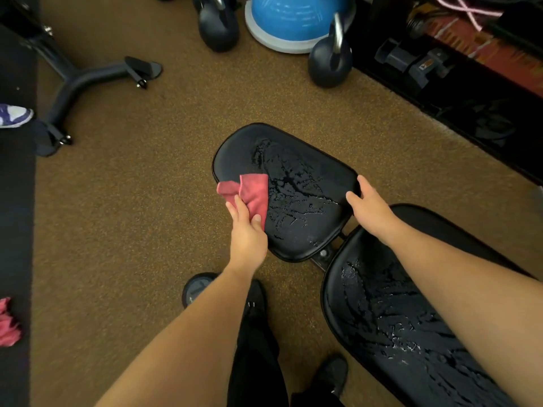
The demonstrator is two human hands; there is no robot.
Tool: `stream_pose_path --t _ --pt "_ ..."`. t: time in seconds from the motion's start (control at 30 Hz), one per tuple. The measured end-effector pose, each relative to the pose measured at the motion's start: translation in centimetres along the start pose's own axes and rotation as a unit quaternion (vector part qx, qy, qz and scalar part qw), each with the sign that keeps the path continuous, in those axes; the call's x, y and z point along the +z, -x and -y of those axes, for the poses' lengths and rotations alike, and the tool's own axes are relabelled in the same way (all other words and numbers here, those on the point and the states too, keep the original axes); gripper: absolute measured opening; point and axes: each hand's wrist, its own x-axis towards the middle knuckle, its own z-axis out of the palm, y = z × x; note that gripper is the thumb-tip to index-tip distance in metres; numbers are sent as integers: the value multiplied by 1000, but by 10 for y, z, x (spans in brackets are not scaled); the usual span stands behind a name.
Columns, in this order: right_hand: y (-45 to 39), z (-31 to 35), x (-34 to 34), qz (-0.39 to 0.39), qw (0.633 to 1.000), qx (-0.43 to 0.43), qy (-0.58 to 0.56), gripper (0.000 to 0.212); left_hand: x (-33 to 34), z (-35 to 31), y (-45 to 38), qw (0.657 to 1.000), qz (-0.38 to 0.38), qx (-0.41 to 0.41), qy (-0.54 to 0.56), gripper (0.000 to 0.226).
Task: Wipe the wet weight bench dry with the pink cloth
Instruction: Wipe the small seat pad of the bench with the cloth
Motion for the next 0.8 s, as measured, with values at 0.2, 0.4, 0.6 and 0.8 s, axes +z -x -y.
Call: stream_pose_path --t 0.2,0.4,0.6,0.8 --pt "16 2 10 6 998 -22 58 64 15 3 32 1000 24 -14 4 65" --pt "42 5 25 -112 967 -162 160 53 28 5 57 995 36 -19 -94 64" --pt "63 -1 38 -47 971 -223 68 32 39 1 92 980 21 11 -195 55" --pt "88 -2 50 101 980 -96 -144 30 33 -23 124 997 -31 53 54 35"
